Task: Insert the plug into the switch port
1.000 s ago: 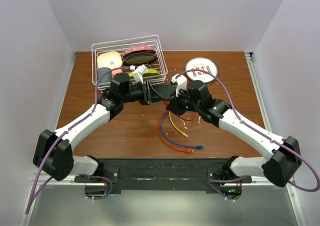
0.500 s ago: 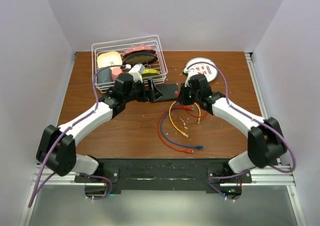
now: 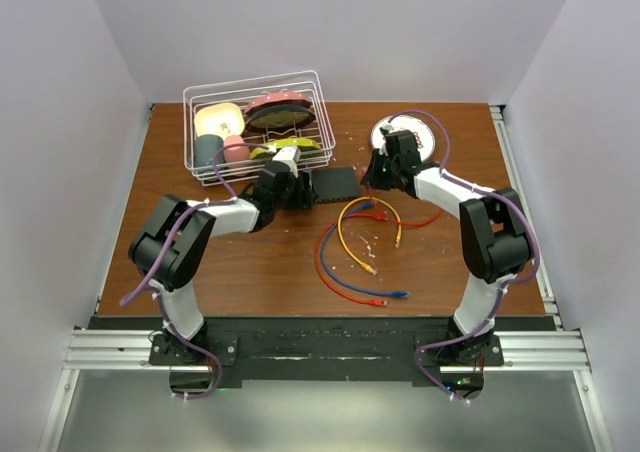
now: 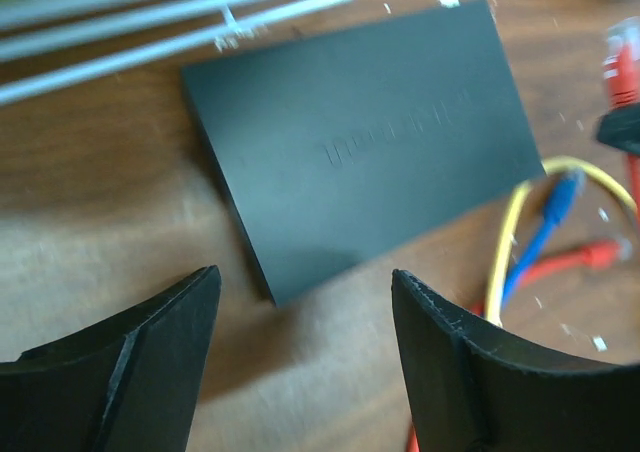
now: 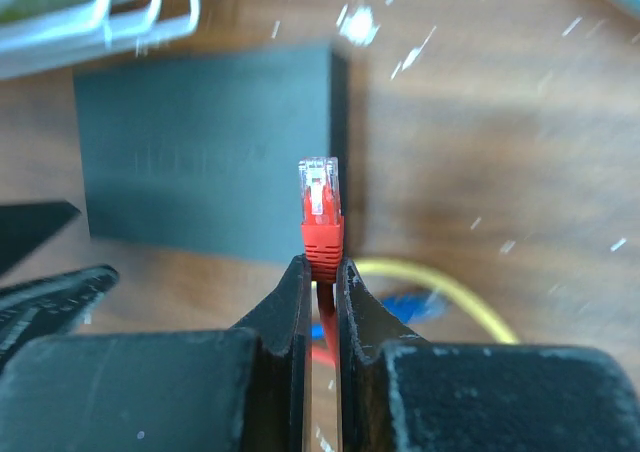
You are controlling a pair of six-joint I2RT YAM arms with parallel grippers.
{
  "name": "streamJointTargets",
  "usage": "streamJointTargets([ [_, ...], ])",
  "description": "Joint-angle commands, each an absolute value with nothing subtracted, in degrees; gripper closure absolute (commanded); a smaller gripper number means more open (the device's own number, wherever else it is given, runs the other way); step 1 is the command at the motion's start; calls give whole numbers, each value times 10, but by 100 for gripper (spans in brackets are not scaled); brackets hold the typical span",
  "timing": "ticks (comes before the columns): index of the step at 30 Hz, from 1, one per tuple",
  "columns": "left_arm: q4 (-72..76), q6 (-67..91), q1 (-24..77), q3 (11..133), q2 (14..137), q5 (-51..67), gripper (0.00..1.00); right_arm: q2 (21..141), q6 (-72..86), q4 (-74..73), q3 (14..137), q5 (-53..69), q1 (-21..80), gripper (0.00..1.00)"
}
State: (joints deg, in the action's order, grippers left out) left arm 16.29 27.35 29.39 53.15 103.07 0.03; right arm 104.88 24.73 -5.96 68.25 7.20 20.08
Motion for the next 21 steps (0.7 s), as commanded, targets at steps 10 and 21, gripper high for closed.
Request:
streamJointTargets([
  [10, 413, 294, 295, 510, 1078, -147, 32, 1121, 284, -2, 741, 73, 189, 100],
  [21, 402, 332, 295, 544, 1157, -64, 32, 1182, 259, -2, 776, 139, 191, 100],
])
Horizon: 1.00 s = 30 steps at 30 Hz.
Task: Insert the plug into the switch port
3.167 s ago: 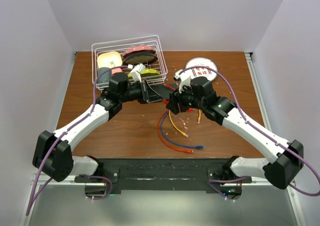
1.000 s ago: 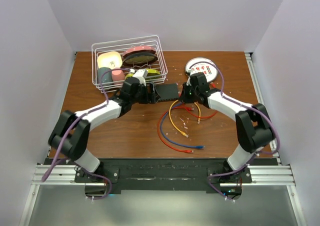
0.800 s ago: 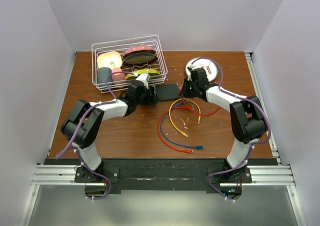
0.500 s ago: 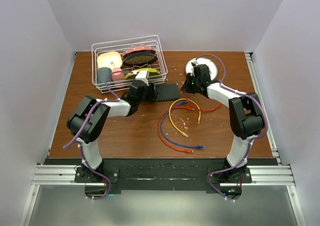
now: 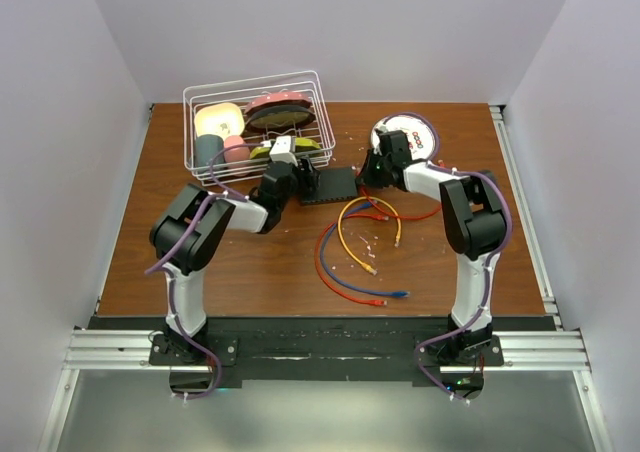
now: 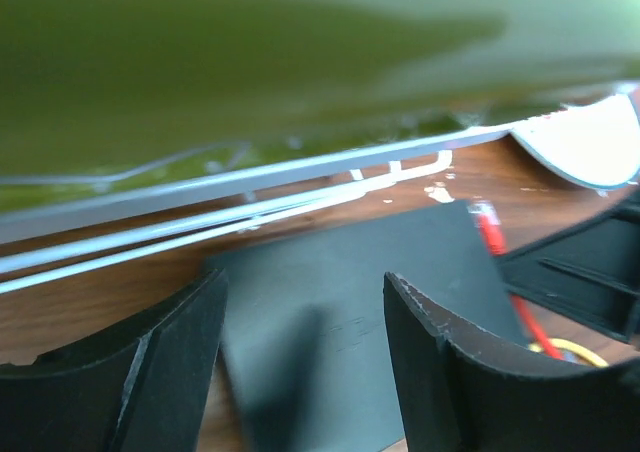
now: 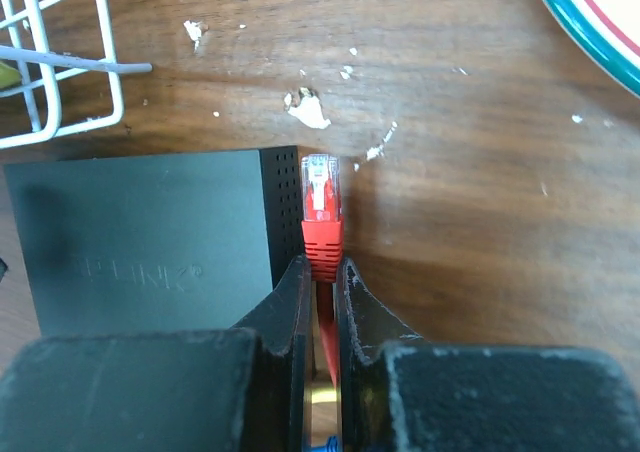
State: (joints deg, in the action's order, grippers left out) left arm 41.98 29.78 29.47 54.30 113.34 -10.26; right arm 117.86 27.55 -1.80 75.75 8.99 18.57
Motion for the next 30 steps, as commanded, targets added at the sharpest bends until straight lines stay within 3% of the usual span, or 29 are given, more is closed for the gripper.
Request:
streamJointTargets([
  [1, 409, 336, 295, 537, 1156, -55, 32, 1183, 256, -3, 776, 143, 193, 100],
  [16, 486, 401, 314, 360, 1098, -30, 33, 1172, 197, -32, 791, 137, 264, 100],
  [23, 479, 395, 316, 275, 981, -117, 32, 1166, 200, -20, 785, 159, 265, 100],
  [30, 456, 392, 316, 254, 948, -128, 33, 1180, 180, -22, 805, 184, 292, 100],
])
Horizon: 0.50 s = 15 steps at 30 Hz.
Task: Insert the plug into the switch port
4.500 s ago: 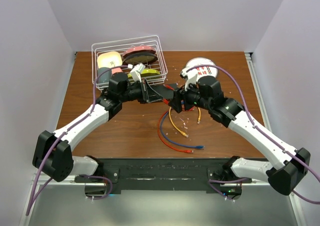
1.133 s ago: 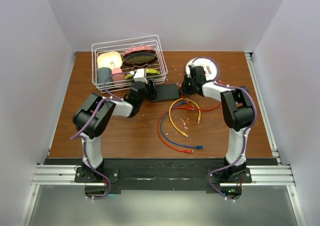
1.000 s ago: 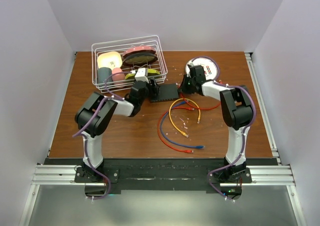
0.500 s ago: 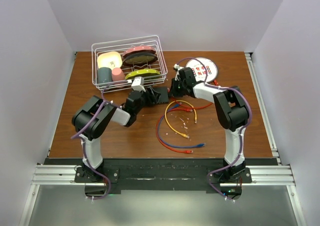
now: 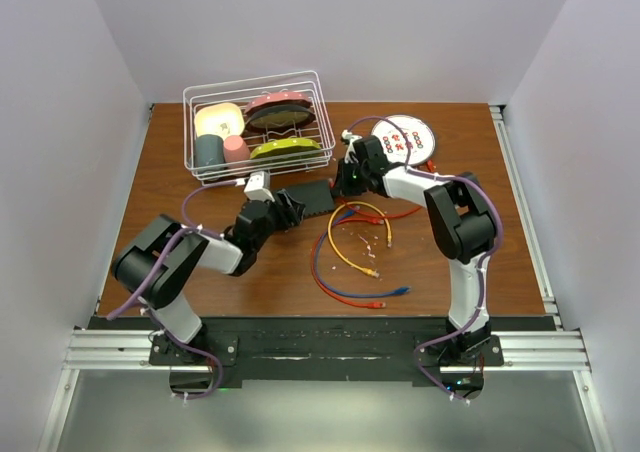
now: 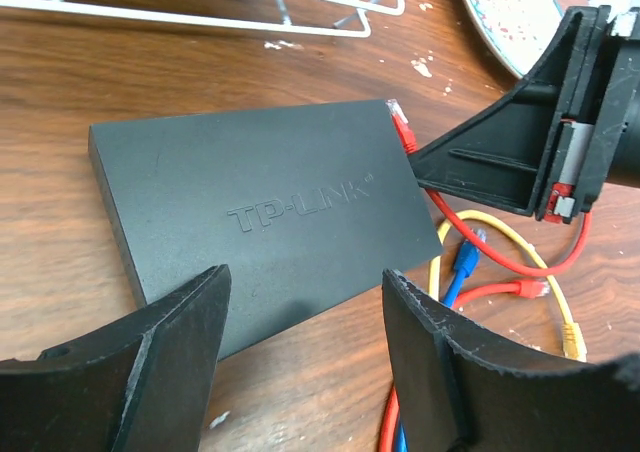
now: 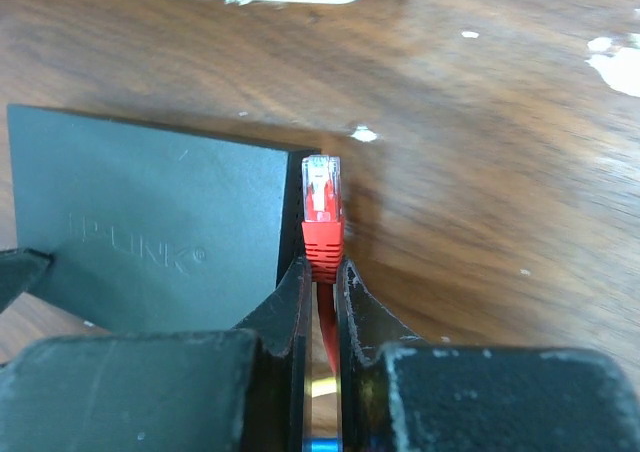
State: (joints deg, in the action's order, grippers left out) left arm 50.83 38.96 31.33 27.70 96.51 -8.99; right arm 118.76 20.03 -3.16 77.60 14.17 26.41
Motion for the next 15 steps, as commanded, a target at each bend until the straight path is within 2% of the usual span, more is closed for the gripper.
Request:
streamJointTargets([
  [1, 448, 392, 316, 251, 941, -136, 33, 1182, 176, -25, 808, 184, 297, 100],
  [11, 279, 451, 315, 251, 854, -324, 34, 1208, 160, -39, 840, 179, 326, 100],
  [15, 373, 414, 315, 192, 802, -306, 34, 1214, 160, -41, 842, 178, 326, 100],
])
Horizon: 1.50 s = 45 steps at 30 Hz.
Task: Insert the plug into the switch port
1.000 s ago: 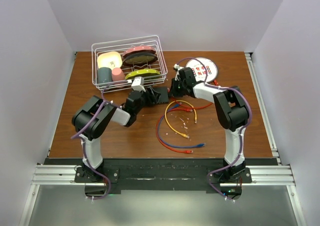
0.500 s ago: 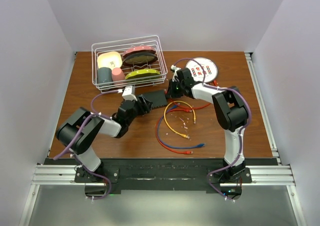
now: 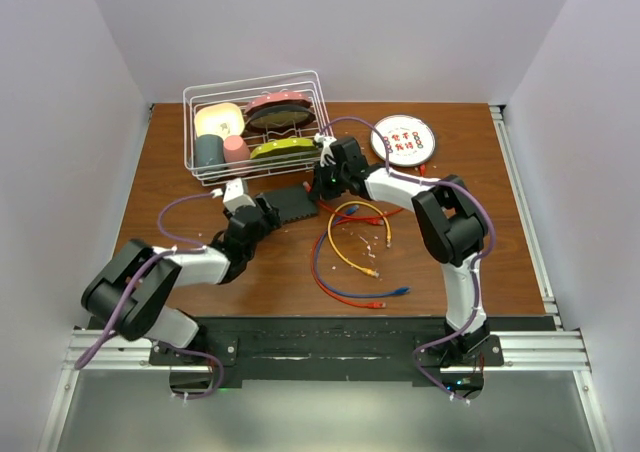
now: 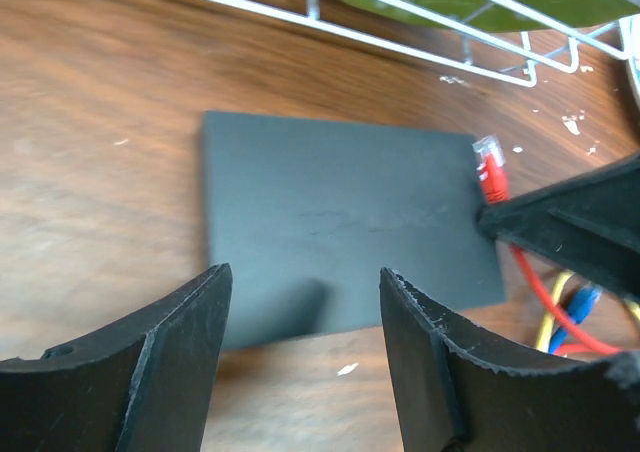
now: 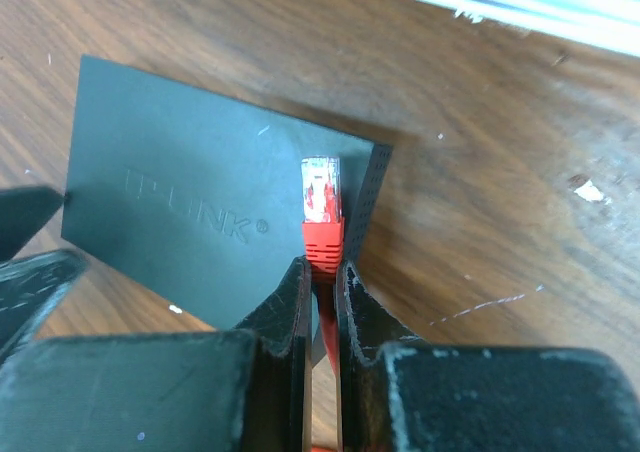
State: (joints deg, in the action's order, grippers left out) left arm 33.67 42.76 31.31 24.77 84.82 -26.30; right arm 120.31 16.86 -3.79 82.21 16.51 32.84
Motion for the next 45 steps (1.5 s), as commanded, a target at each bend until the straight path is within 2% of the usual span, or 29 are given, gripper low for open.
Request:
streamJointTargets([
  [1, 380, 400, 315, 186, 781, -302, 34, 1215, 161, -41, 843, 178, 326, 100],
  [6, 313, 411, 312, 210, 783, -336, 34, 1216, 174, -45, 844, 143, 328, 100],
  [12, 358, 410, 308, 222, 852, -294, 34, 1194, 217, -34, 820, 78, 326, 100],
  [16, 412, 391, 307, 222, 891, -253, 35, 1224, 225, -33, 842, 126, 326, 100],
  [23, 496, 373, 308, 213, 908, -99, 34, 1269, 192, -48, 880, 226, 338, 100],
  [26, 509, 391, 314, 184, 877, -96, 34, 1280, 164, -83, 896, 254, 357, 100],
  [31, 464, 403, 349, 150, 784, -129, 35, 1283, 144, -103, 880, 252, 408, 100],
  [36, 412, 404, 393, 140, 741, -159, 34, 1298, 142, -101, 881, 277, 433, 100],
  [45, 280, 414, 397, 85, 591, -213, 34, 1234, 121, -132, 856, 198, 438, 100],
])
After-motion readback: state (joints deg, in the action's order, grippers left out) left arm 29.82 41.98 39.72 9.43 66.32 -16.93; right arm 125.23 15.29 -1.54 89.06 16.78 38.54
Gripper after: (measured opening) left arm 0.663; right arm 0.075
